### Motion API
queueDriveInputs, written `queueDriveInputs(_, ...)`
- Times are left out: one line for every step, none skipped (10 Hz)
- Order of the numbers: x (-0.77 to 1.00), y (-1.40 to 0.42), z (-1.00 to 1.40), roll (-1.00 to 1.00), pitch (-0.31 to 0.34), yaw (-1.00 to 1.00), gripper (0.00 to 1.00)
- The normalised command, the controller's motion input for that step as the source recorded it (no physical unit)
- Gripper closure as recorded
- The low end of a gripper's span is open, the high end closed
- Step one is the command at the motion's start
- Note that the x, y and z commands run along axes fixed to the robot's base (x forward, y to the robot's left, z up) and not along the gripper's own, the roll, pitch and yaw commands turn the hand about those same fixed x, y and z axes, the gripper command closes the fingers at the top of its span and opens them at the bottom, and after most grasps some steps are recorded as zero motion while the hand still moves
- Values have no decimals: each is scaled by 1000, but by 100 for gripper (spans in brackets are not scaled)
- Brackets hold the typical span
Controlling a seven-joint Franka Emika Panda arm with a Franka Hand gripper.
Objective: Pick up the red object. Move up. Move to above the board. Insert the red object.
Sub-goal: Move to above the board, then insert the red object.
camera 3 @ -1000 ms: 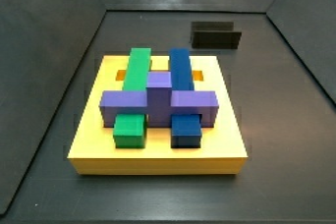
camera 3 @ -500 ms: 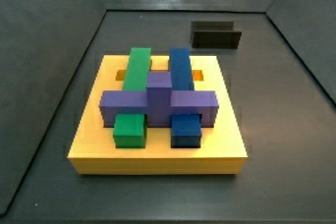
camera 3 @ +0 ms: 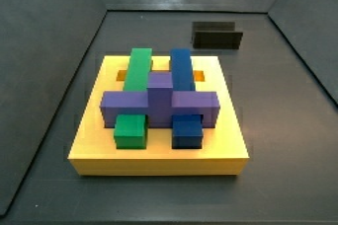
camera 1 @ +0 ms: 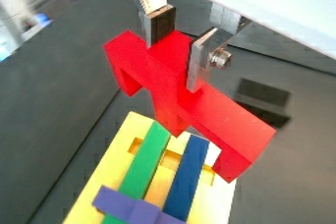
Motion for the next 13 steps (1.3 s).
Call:
queueDriveInputs(88,-63,18,109,177,1000,100)
queueDriveInputs(88,-51,19,148,233,1000,100)
queueDriveInputs(92,-46,25,151,224,696,100)
queueDriveInputs(102,-44,26,147,202,440,100)
queueDriveInputs(100,-39,18,145,174,219,100)
queueDriveInputs(0,0,0,-4,0,0,100)
queueDriveInputs(103,0,-140,-27,0,-29,100)
queueDriveInputs(346,0,-397,0,0,-29,100)
queueDriveInputs(451,14,-471,0,10,0,100)
queueDriveInputs(391,71,-480,0,19,0,100)
queueDriveInputs(329,126,-414,-23,0,0,100)
queueDriveInputs(63,203,-331,-46,-3,151,100)
queueDriveInputs(0,211,-317,-23,-67,274,100)
